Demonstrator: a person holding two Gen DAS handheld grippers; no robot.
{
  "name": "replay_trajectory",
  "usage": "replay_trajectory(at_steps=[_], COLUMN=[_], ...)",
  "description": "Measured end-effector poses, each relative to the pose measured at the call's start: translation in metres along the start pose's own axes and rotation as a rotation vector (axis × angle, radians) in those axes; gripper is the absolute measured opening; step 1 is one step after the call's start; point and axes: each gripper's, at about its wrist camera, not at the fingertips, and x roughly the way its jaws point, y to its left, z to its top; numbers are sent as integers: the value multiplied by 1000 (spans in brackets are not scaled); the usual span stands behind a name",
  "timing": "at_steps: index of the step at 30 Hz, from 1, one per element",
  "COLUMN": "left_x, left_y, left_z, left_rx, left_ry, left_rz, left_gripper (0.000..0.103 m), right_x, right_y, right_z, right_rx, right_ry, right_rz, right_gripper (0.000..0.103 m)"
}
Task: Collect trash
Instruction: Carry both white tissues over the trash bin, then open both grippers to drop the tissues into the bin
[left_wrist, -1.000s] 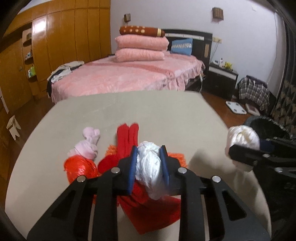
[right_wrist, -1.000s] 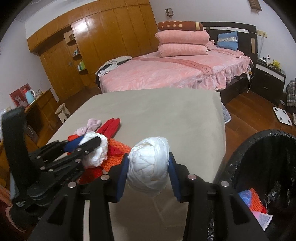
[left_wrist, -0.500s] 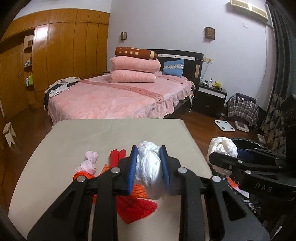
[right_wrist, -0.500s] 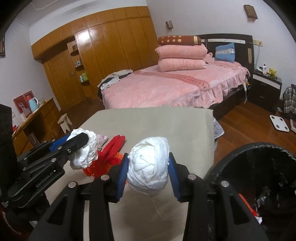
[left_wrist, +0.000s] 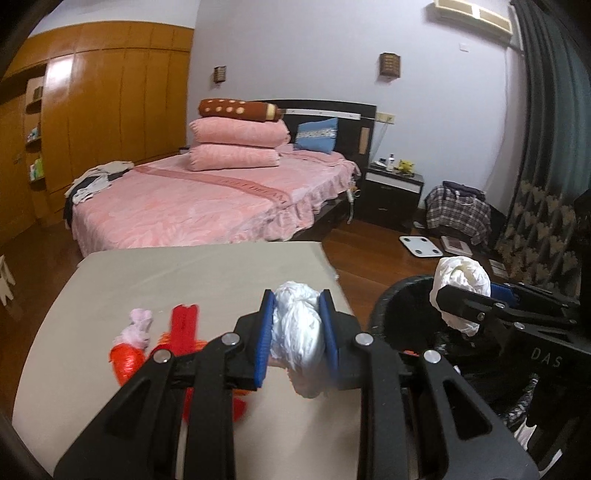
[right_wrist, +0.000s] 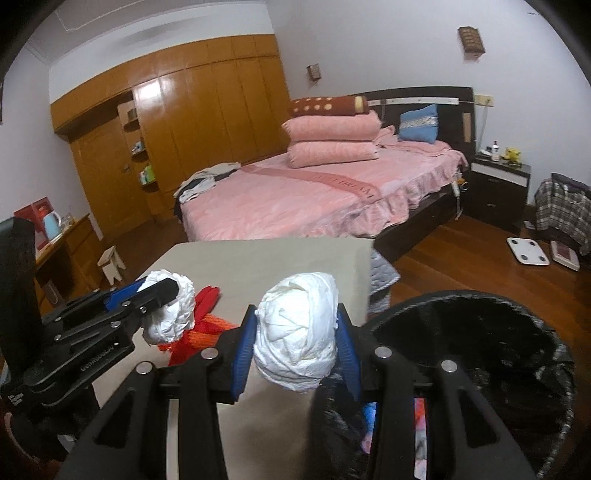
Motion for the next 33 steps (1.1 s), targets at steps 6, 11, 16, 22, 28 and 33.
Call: replay_trajectory(at_steps=[6,11,16,22,28,33], left_x=[3,8,20,35,53,66], left_y=[-27,-51,-77,-110,-142,-159], left_z=[4,7,9,9,7,5], left_rx=[32,56,77,117,145,160], left_ry=[-4,-5,6,17,38,54], left_rz=[-52,-102,-161,-221,-272,-301], left_gripper=[24,24,24,24,24,31], right_x=[-21,-38,-51,-65,-71,-72], right_y=[-27,-51,-73,-101,-125,-139], right_z=[0,-3,-7,-16,-25,-30], right_rx=[20,44,64,89,131,144], right_ry=[-28,-42,-49,-48,-44,-40], right_rz=[-59,-111,-167,-227,-265,-292], right_gripper=[41,41,41,41,42,47])
